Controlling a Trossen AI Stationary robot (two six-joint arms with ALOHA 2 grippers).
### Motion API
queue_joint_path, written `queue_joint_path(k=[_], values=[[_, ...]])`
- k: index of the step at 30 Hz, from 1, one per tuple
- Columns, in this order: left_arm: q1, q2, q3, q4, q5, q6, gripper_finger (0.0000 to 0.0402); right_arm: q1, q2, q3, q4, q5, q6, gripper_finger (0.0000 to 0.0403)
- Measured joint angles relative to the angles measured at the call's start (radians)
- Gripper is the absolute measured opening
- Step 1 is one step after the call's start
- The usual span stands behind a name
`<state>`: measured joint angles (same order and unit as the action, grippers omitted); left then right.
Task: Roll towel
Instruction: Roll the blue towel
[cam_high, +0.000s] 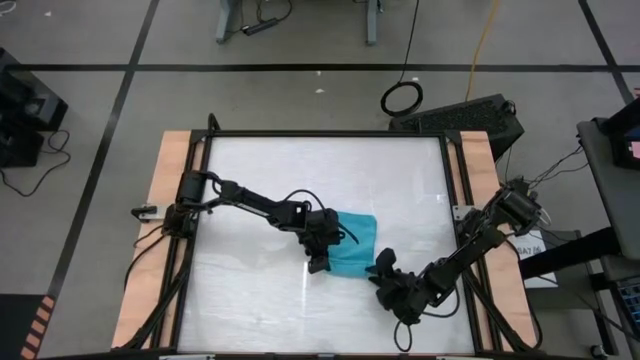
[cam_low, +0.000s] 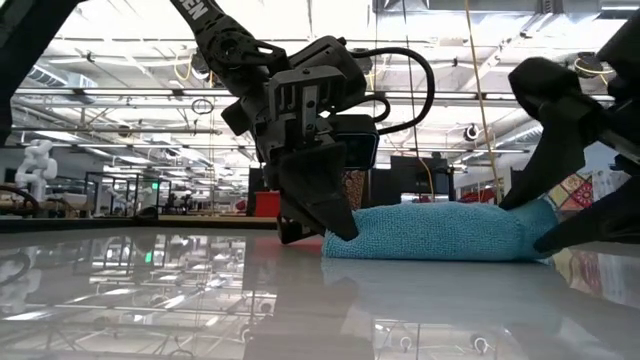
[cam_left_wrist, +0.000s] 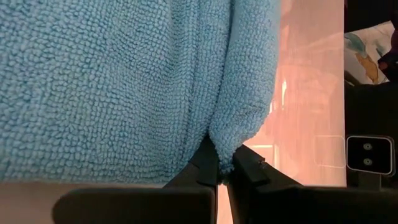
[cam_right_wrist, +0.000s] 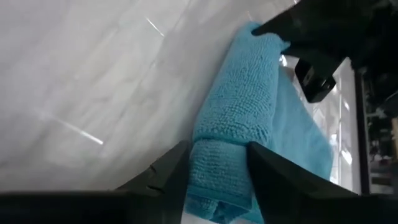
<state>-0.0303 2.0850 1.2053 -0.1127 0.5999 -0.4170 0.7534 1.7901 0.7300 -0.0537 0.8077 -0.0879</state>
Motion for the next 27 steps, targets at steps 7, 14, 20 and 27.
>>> queue_joint_path(k=[7,14,20,27], values=[[0.0,-0.004,-0.001,0.023,0.011,0.01,0.0015,-0.045,0.0,0.0,-0.037,-0.082,0.115,0.0081],[-0.007,-0.051,-0.006,0.0,-0.024,0.128,0.0075,-0.088,-0.003,-0.001,-0.066,-0.184,0.325,0.0007],[-0.064,-0.151,-0.004,-0.03,-0.211,0.333,0.015,-0.09,-0.071,-0.004,-0.092,-0.236,0.466,0.0011],[-0.203,-0.211,-0.002,-0.025,-0.565,0.608,0.0179,-0.135,-0.175,-0.007,-0.11,-0.357,0.563,0.0003]])
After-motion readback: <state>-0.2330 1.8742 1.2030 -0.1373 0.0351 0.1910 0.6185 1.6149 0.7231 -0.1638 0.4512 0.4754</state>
